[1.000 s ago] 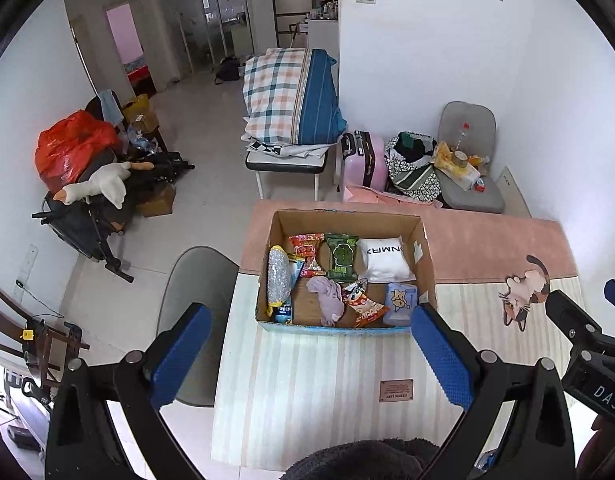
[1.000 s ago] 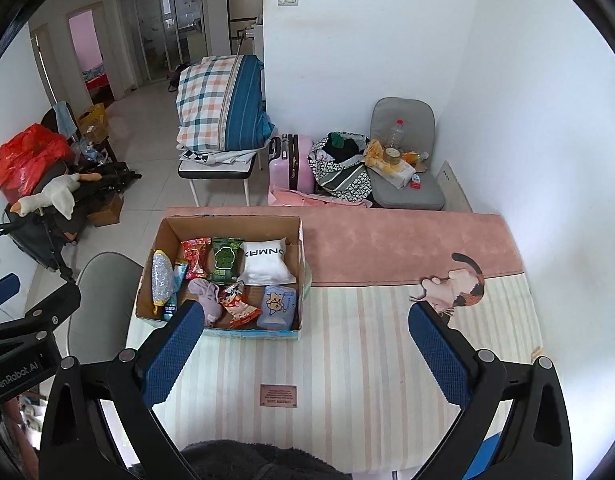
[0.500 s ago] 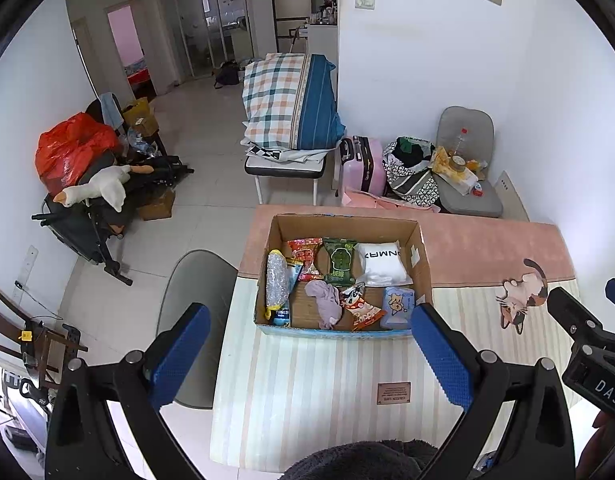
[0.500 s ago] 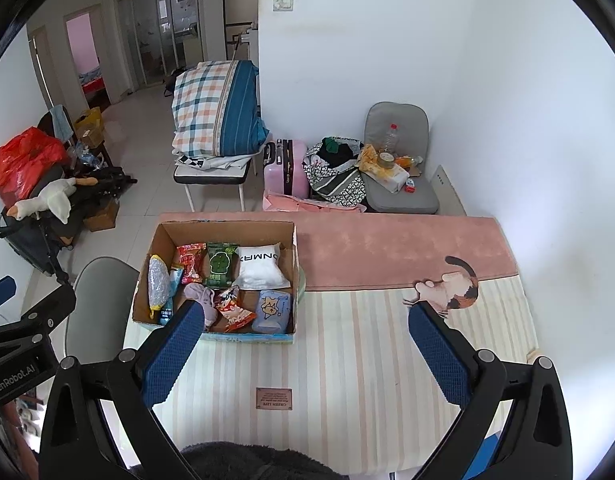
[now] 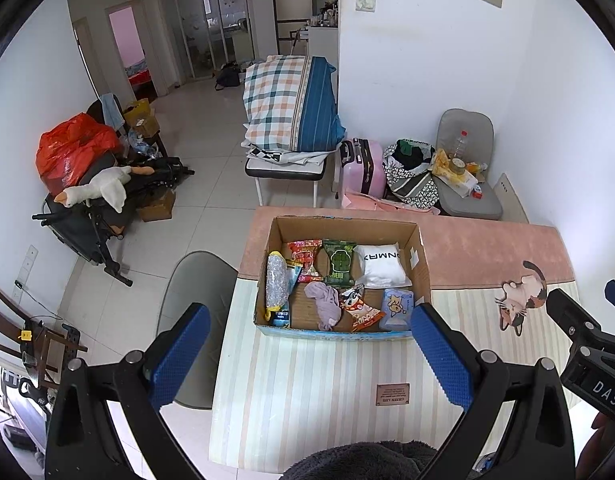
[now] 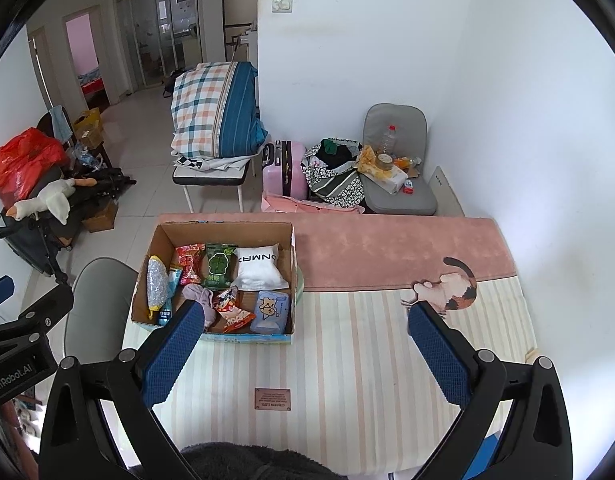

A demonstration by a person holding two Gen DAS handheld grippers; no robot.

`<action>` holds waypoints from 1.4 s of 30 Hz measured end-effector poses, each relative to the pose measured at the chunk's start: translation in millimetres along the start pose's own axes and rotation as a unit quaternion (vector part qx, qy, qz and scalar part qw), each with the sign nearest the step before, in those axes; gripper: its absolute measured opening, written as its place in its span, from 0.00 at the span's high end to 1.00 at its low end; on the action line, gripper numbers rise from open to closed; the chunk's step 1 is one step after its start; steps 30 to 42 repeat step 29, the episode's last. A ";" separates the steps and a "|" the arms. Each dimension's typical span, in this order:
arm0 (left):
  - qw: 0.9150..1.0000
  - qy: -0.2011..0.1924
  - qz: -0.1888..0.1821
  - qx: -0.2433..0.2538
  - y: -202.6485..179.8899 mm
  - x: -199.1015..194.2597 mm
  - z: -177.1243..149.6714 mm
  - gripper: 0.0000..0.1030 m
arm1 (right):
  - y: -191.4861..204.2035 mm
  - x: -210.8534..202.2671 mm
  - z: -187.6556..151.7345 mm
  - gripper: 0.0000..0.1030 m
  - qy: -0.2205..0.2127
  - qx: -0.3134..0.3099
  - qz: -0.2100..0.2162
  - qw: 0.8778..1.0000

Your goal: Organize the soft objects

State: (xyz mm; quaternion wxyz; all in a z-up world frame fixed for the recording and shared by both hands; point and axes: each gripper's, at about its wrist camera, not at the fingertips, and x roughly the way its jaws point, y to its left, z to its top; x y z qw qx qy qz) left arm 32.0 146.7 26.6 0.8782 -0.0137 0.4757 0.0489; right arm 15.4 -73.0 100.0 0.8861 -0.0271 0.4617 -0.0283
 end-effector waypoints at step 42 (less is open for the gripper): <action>1.000 0.002 -0.008 -0.003 -11.1 -3.0 7.4 0.00 | -3.6 -1.1 -0.6 0.00 0.000 -0.004 -0.004 1.000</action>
